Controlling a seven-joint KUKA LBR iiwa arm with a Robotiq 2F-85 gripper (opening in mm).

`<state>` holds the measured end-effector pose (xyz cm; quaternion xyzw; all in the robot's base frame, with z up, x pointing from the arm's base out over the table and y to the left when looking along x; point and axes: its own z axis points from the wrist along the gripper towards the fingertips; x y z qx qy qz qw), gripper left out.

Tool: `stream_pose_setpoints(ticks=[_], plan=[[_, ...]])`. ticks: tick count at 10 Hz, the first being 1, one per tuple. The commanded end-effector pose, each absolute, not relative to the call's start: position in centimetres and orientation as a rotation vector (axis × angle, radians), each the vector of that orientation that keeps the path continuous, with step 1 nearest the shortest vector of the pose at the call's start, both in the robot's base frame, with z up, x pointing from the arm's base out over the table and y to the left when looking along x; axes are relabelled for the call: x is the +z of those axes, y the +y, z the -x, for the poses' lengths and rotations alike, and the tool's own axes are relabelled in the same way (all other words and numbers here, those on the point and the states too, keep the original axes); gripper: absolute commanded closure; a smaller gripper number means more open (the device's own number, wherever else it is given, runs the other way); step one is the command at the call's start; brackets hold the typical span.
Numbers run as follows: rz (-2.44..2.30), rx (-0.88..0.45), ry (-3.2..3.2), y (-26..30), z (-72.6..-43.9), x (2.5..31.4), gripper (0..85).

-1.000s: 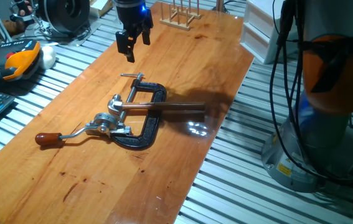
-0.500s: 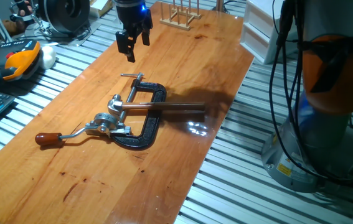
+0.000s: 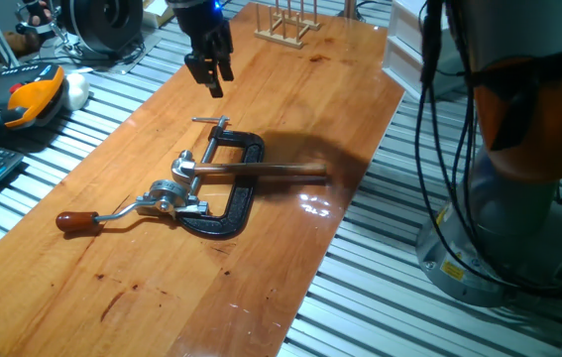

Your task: Pull up the lever

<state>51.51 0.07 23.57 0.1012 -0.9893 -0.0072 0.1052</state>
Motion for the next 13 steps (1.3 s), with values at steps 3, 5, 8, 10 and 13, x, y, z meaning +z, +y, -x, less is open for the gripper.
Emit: stream_pose_setpoints(ticks=[3, 5, 8, 10, 13], plan=[[-0.279, -0.031, -2.918, 0.07, -51.5, 23.59, 85.0], [-0.215, -0.062, -3.027, 0.07, -51.5, 23.59, 85.0], [-0.411, -0.179, -3.027, 0.07, -51.5, 23.59, 85.0], [-0.498, -0.146, -3.05, 0.07, -51.5, 23.59, 85.0], [-0.395, -0.145, -3.035, 0.68, -51.89, 23.92, 85.0]])
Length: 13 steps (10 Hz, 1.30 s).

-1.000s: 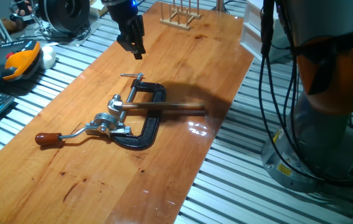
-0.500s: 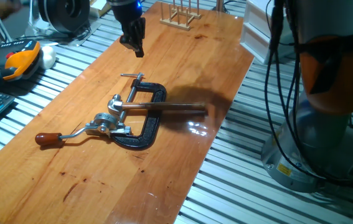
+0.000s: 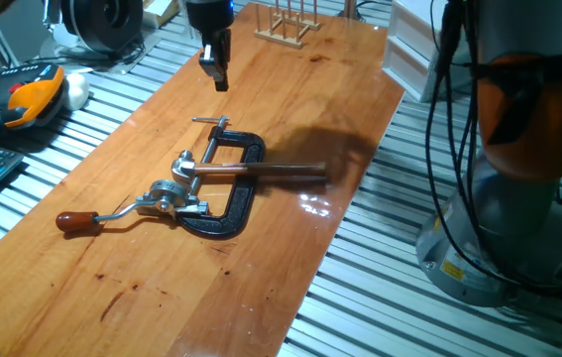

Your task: Pull up the lever

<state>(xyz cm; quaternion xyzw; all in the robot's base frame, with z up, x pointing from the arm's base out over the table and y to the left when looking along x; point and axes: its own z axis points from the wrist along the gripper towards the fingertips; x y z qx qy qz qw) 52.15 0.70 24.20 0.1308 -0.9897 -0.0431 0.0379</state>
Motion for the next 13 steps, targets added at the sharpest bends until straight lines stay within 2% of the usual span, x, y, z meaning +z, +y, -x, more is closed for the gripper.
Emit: stream_pose_setpoints(ticks=[1, 3, 6, 9, 13], plan=[[-0.346, -0.072, -3.026, 3.0, -53.2, 25.2, 85.0], [-0.31, -0.069, -3.042, 8.7, -55.7, 26.4, 85.0], [-0.312, -0.111, -3.002, 13.6, -58.8, 25.1, 85.0], [-0.257, -0.113, -3.006, 17.0, -58.9, 22.0, 85.0], [-0.247, -0.099, -3.018, 18.1, -58.6, 20.9, 85.0]])
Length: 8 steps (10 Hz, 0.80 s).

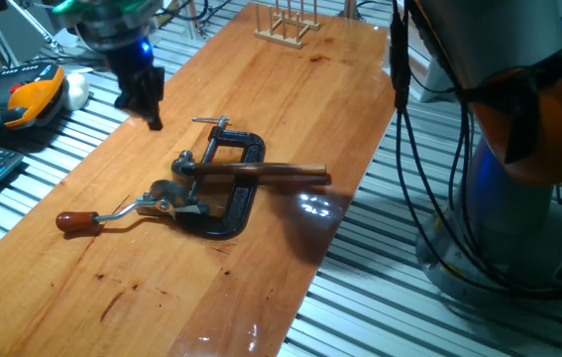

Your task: Pull up the lever

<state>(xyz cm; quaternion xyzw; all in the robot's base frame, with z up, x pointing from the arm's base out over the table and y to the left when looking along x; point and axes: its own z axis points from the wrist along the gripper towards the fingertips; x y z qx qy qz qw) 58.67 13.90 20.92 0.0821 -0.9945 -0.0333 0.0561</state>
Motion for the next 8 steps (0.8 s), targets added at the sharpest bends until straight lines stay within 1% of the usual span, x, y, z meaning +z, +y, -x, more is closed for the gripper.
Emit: stream_pose_setpoints(ticks=[1, 8], plan=[[-0.252, -0.102, -3.017, 18.1, -58.7, 20.8, 85.0], [-0.261, -0.103, -3.007, 17.8, -59.7, 19.9, 85.0]])
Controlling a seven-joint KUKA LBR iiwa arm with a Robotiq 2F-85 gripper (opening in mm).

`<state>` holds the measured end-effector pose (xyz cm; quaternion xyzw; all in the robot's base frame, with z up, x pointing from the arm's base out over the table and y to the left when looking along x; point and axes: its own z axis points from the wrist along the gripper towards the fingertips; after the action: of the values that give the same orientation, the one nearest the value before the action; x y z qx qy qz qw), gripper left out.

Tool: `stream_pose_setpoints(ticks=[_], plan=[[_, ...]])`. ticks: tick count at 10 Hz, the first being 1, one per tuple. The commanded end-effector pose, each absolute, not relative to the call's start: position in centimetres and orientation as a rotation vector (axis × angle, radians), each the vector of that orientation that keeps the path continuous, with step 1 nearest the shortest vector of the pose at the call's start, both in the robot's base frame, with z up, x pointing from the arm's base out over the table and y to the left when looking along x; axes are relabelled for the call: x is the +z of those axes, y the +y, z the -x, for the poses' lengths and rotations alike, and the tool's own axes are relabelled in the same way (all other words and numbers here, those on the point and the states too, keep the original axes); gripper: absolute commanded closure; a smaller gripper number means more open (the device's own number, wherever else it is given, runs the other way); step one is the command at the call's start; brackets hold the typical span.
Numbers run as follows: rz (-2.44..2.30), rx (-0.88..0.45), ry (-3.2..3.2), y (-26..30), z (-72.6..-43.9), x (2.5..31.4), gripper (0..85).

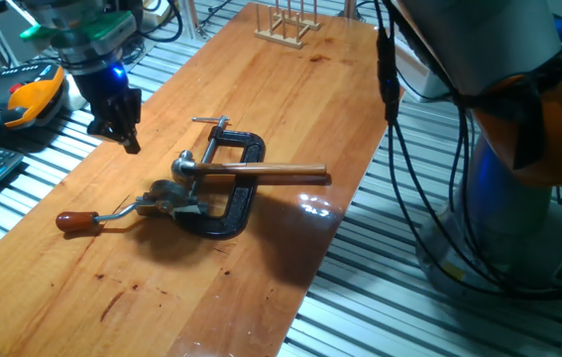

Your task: Pull up the lever

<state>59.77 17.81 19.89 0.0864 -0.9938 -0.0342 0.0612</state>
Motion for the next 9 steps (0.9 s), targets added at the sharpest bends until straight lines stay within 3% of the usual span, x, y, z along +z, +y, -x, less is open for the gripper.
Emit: stream_pose_setpoints(ticks=[1, 5, 9], plan=[[-0.259, -0.109, -2.999, 17.8, -60.0, 19.7, 85.0], [-0.256, -0.116, -2.986, 17.5, -61.7, 17.3, 85.0], [-0.273, -0.102, -2.984, 17.1, -62.2, 17.0, 85.0]])
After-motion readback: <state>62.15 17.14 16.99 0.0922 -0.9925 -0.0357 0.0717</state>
